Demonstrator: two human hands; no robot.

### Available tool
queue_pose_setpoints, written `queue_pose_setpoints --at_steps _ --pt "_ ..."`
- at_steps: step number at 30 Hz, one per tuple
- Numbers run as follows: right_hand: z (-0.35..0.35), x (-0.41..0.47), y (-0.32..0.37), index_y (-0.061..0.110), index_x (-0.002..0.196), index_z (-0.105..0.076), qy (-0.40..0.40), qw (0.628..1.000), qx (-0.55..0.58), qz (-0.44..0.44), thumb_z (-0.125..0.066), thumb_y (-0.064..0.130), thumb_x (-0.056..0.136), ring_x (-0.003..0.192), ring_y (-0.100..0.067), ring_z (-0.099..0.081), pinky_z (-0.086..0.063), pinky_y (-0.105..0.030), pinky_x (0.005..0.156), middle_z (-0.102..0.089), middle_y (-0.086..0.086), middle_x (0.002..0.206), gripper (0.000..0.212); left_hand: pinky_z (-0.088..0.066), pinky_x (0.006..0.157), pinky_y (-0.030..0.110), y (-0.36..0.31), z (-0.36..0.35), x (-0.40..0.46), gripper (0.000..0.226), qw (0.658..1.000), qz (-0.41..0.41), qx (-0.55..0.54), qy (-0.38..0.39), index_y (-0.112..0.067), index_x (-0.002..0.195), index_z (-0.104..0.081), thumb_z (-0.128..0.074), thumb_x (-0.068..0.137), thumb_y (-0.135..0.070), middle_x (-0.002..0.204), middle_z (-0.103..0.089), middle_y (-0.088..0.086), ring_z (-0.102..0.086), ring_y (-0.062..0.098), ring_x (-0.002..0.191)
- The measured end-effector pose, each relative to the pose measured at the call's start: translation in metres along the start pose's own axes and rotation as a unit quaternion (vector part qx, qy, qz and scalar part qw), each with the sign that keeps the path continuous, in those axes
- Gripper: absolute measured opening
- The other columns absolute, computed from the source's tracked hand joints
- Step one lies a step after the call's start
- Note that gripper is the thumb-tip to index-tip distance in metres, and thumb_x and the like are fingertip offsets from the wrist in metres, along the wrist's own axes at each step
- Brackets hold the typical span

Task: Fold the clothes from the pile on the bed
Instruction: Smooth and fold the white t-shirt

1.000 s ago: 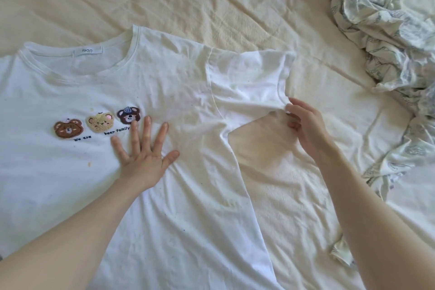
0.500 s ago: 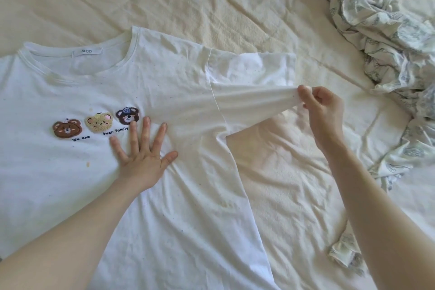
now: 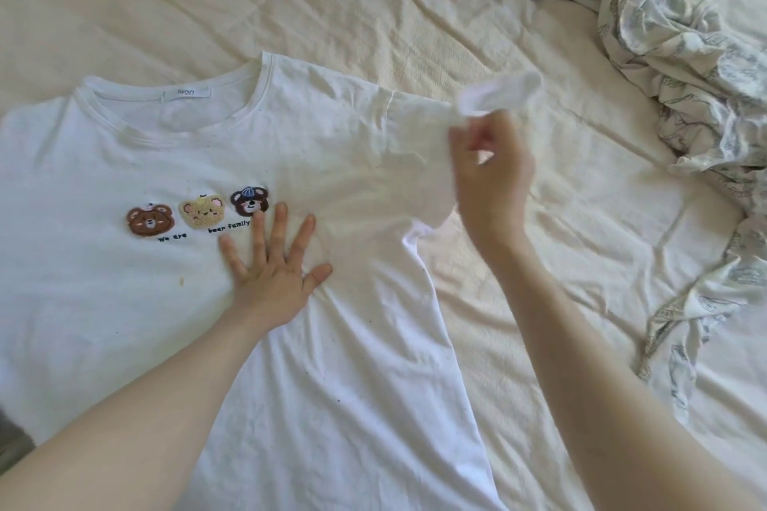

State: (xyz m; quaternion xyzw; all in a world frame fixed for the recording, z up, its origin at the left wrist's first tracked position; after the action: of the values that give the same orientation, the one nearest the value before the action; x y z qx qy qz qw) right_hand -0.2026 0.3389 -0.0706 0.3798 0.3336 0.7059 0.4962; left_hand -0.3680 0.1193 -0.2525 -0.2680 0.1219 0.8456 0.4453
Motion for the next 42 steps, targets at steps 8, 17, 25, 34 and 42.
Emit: queue_pose_setpoints --at_steps 8,17,25,34,42 --pt "-0.092 -0.163 0.009 0.012 0.109 -0.063 0.500 0.824 -0.169 0.205 -0.058 0.029 0.092 0.099 -0.024 -0.060 -0.033 -0.026 0.091 -0.070 -0.005 0.098 0.025 -0.048 0.075 0.020 0.083 0.078 -0.026 0.031 0.749 0.109 -0.611 -0.232 -0.008 0.103 -0.060 -0.034 0.091 0.005 0.092 -0.065 0.008 -0.066 0.000 0.073" --pt "-0.040 -0.155 -0.090 0.009 0.073 -0.066 0.091 0.830 0.160 -0.527 -0.054 0.044 0.092 0.076 -0.023 -0.068 -0.056 -0.038 0.077 -0.070 -0.009 0.076 0.041 -0.039 0.086 0.025 0.014 0.143 0.058 0.040 0.894 0.040 -0.423 -0.138 -0.019 0.120 -0.057 -0.046 0.093 -0.046 0.121 -0.060 -0.004 -0.054 0.011 0.107" --pt "-0.087 -0.143 -0.063 0.011 0.110 -0.064 0.080 0.731 0.363 -0.572 -0.059 0.022 0.092 0.083 -0.018 -0.065 -0.051 -0.027 0.067 -0.070 -0.012 0.100 0.022 -0.044 0.075 0.026 -0.019 0.157 0.101 0.018 0.922 0.046 -0.352 -0.156 -0.015 0.098 -0.065 -0.060 0.088 -0.030 0.093 -0.062 -0.003 -0.057 0.014 0.087" --pt "-0.079 -0.156 -0.071 0.009 0.093 -0.065 0.208 0.850 0.213 -0.434 -0.062 0.029 0.086 0.071 -0.017 -0.066 -0.053 -0.025 0.064 -0.068 -0.006 0.078 0.021 -0.048 0.057 0.023 0.025 0.144 0.113 0.006 0.788 0.179 -0.583 -0.086 -0.012 0.086 -0.060 -0.056 0.083 -0.015 0.069 -0.060 -0.003 -0.058 0.018 0.073" --pt "-0.090 -0.151 -0.085 0.007 0.105 -0.064 0.047 0.635 0.431 -0.640 -0.056 0.025 0.094 0.085 -0.019 -0.068 -0.055 -0.028 0.069 -0.071 -0.009 0.099 0.023 -0.050 0.095 0.034 -0.040 0.168 0.133 0.026 0.853 0.042 -0.519 -0.037 -0.015 0.098 -0.068 -0.065 0.086 -0.038 0.105 -0.068 0.005 -0.064 0.020 0.100"
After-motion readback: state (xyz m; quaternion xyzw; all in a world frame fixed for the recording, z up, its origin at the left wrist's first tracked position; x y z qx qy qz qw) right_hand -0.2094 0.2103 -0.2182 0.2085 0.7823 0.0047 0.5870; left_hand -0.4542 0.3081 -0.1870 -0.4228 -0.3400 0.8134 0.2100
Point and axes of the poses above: each hand's wrist, its own x-axis towards the middle knuckle, its own z-axis out of the back of the hand, y = z × x, the point moved 9 cm from there along x, towards the middle knuckle
